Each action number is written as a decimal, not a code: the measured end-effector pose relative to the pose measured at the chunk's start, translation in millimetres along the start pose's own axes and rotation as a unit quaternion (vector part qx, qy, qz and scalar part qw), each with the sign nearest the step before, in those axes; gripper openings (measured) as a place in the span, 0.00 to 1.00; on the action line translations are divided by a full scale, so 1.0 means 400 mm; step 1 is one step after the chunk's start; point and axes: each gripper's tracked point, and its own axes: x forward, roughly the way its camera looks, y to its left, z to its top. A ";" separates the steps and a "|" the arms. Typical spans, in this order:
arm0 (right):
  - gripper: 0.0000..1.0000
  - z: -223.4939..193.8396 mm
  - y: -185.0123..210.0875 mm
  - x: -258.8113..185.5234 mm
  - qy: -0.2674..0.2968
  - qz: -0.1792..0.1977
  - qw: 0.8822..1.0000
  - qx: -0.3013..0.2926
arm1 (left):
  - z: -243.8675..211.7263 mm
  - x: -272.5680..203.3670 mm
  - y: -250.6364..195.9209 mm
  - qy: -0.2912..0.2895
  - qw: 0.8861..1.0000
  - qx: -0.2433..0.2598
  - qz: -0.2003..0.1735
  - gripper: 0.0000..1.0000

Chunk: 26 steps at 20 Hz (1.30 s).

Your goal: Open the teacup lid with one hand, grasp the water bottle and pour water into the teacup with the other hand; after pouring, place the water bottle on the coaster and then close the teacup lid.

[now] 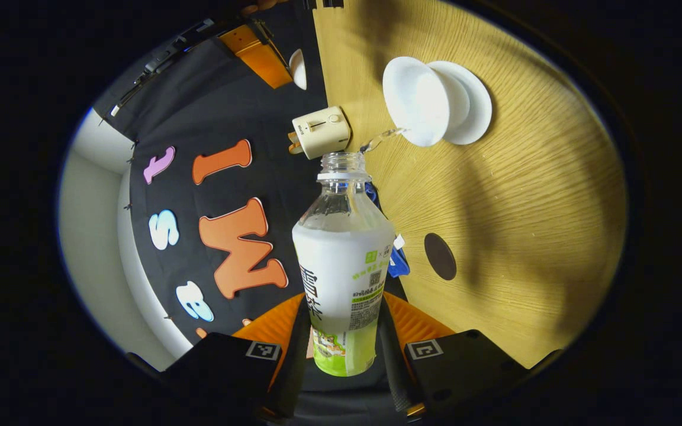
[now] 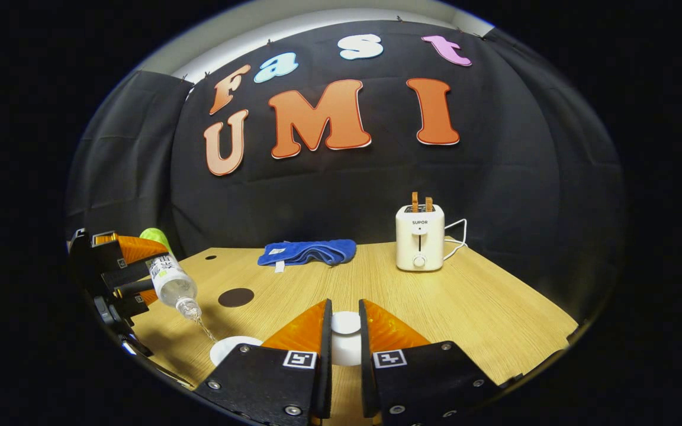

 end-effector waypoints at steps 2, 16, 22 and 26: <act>0.20 0.005 -0.002 0.002 -0.002 0.000 1.000 0.000 | -0.001 0.005 0.026 -0.002 1.000 0.009 0.010 0.60; 0.20 0.033 0.007 -0.016 -0.017 0.010 1.000 -0.009 | -0.017 -0.005 0.136 -0.007 0.997 0.059 0.052 0.63; 0.20 0.018 0.007 -0.024 -0.016 0.013 1.000 -0.017 | 0.043 -0.005 0.084 -0.033 0.996 0.071 0.039 0.60; 0.20 0.020 0.020 -0.029 -0.020 0.020 0.999 -0.030 | 0.074 -0.003 0.065 -0.045 0.995 0.086 0.037 0.60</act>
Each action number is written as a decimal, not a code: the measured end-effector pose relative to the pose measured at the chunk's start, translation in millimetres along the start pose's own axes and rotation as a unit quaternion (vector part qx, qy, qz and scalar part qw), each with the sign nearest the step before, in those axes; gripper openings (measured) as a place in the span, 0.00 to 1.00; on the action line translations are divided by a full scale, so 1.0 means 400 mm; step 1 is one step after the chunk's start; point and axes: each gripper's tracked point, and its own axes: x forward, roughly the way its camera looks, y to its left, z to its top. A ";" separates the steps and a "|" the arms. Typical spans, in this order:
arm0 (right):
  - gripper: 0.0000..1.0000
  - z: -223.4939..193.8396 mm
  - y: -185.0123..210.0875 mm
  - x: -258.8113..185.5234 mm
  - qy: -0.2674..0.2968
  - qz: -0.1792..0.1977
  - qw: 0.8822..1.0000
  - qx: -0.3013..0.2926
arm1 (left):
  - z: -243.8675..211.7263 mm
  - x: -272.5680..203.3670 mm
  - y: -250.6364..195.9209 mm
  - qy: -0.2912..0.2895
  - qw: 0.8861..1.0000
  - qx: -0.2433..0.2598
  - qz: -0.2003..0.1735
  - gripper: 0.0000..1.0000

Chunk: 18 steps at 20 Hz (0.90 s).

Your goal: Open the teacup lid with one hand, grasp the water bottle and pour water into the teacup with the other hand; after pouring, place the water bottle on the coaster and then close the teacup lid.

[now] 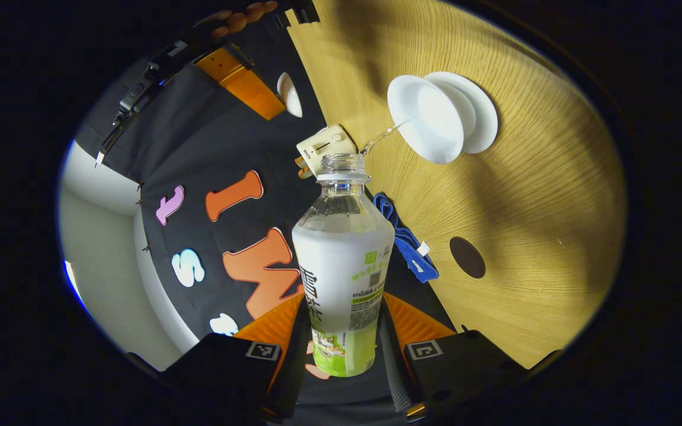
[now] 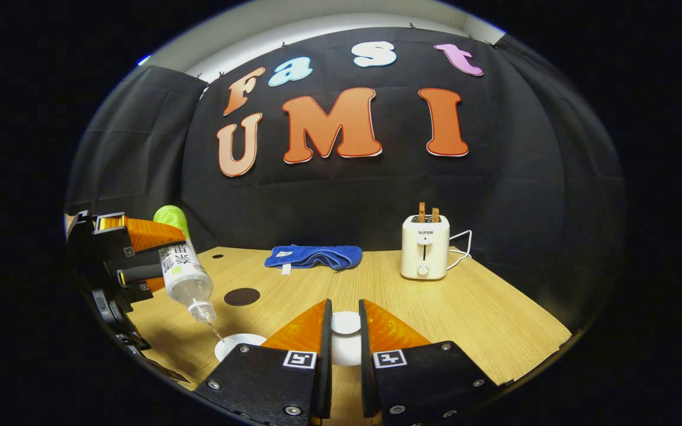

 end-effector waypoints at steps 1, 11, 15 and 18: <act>0.20 0.002 0.001 -0.003 -0.001 0.001 1.000 -0.002 | 0.003 0.003 0.003 -0.001 1.000 0.004 0.002 0.63; 0.20 -0.005 -0.008 -0.005 -0.001 -0.001 1.000 -0.003 | 0.000 0.015 0.007 -0.005 0.999 0.040 0.016 0.63; 0.20 -0.007 0.000 -0.008 0.001 0.005 1.000 -0.007 | 0.001 0.012 -0.004 -0.006 0.999 0.039 0.016 0.63; 0.20 -0.012 0.010 -0.008 0.006 0.010 1.000 -0.007 | 0.013 -0.002 -0.013 -0.007 1.000 0.025 0.014 0.63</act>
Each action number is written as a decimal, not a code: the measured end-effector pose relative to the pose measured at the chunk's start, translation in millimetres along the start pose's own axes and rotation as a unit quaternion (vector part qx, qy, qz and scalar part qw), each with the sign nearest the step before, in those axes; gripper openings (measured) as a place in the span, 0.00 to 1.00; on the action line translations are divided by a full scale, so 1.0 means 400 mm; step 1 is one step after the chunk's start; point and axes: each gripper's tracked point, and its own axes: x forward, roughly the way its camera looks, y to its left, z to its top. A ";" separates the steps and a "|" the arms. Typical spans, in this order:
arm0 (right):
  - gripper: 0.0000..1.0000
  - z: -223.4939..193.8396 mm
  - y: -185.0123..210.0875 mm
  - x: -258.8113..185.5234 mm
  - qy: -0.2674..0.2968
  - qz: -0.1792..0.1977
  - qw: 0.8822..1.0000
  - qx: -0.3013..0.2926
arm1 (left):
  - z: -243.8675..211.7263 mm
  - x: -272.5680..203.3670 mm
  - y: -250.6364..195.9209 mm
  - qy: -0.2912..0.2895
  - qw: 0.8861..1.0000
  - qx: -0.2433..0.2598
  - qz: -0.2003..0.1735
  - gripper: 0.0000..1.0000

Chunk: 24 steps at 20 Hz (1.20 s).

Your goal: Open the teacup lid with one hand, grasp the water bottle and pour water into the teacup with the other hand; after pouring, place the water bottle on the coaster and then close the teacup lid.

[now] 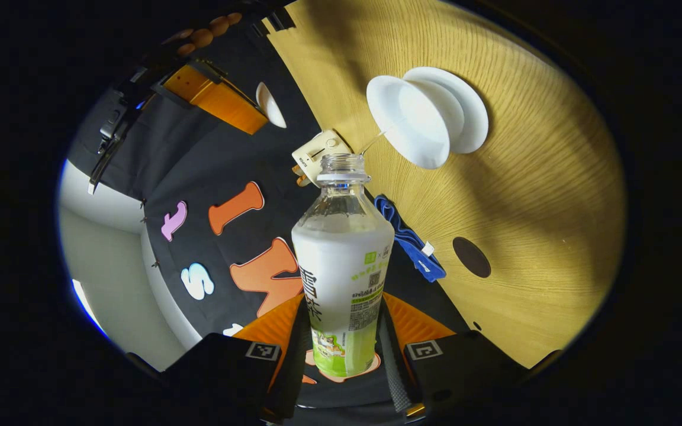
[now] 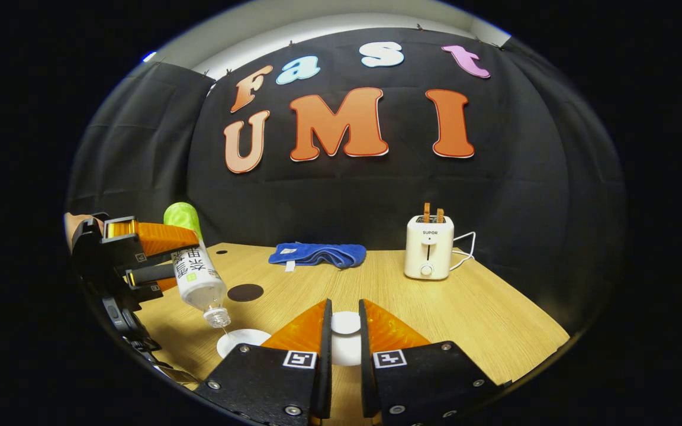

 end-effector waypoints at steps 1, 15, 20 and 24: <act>0.20 -0.002 0.002 0.000 0.001 0.000 1.000 -0.001 | 0.007 -0.003 -0.005 -0.003 1.000 0.000 -0.001 0.63; 0.20 0.005 0.041 -0.014 -0.002 0.012 1.000 0.002 | 0.009 -0.033 -0.020 -0.004 0.997 -0.072 0.009 0.60; 0.20 0.058 0.071 -0.023 -0.034 0.044 0.998 0.034 | 0.024 -0.046 -0.033 -0.004 0.978 -0.207 0.017 0.58; 0.20 0.101 0.089 -0.032 -0.061 0.048 0.997 0.027 | 0.002 -0.062 0.004 0.007 0.932 -0.359 0.044 0.58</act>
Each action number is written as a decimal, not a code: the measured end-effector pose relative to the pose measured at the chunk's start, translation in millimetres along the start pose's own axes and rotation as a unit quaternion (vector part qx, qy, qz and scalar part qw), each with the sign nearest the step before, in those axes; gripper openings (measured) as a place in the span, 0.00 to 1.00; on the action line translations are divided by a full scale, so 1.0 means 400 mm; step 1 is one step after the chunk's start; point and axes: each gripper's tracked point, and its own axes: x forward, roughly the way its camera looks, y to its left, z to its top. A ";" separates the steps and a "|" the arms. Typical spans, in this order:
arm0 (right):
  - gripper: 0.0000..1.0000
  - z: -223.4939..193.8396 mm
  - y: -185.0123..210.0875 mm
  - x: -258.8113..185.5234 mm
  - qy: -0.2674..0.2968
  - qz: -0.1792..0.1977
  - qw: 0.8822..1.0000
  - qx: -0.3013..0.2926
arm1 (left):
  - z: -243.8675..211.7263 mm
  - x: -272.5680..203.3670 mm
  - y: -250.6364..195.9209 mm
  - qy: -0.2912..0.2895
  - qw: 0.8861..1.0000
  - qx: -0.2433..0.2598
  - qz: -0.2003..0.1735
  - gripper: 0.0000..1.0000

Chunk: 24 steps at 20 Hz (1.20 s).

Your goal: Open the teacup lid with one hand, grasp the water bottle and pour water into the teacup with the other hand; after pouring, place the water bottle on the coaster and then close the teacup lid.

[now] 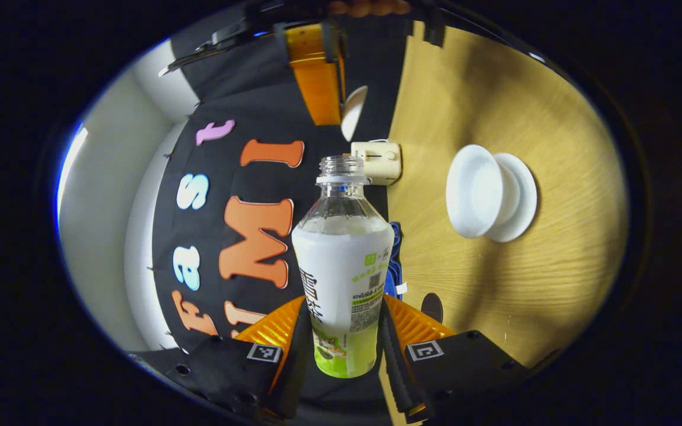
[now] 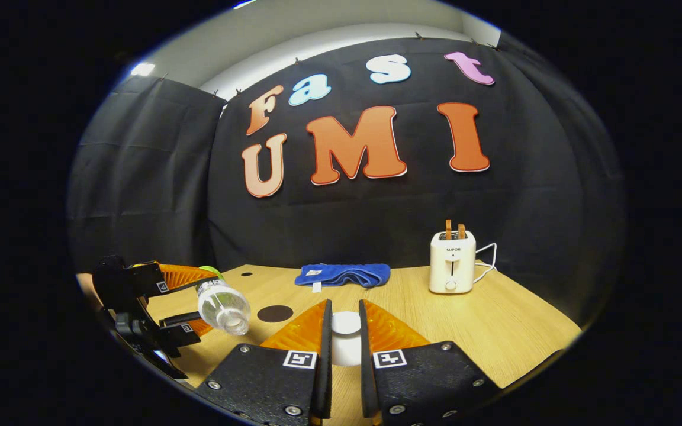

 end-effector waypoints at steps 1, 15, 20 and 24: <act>0.20 0.012 0.007 0.003 -0.007 0.002 1.000 0.002 | 0.005 -0.006 0.016 0.004 0.999 -0.034 0.012 0.58; 0.20 -0.009 0.076 0.039 0.016 0.006 0.999 -0.047 | -0.055 -0.007 0.131 0.033 0.925 -0.370 0.078 0.62; 0.20 -0.031 0.095 0.045 0.027 0.013 0.998 -0.053 | -0.117 0.014 0.138 0.040 0.885 -0.454 0.095 0.62; 0.20 -0.050 0.102 0.043 0.036 0.016 0.997 -0.063 | -0.164 0.079 0.156 0.049 0.842 -0.528 0.104 0.63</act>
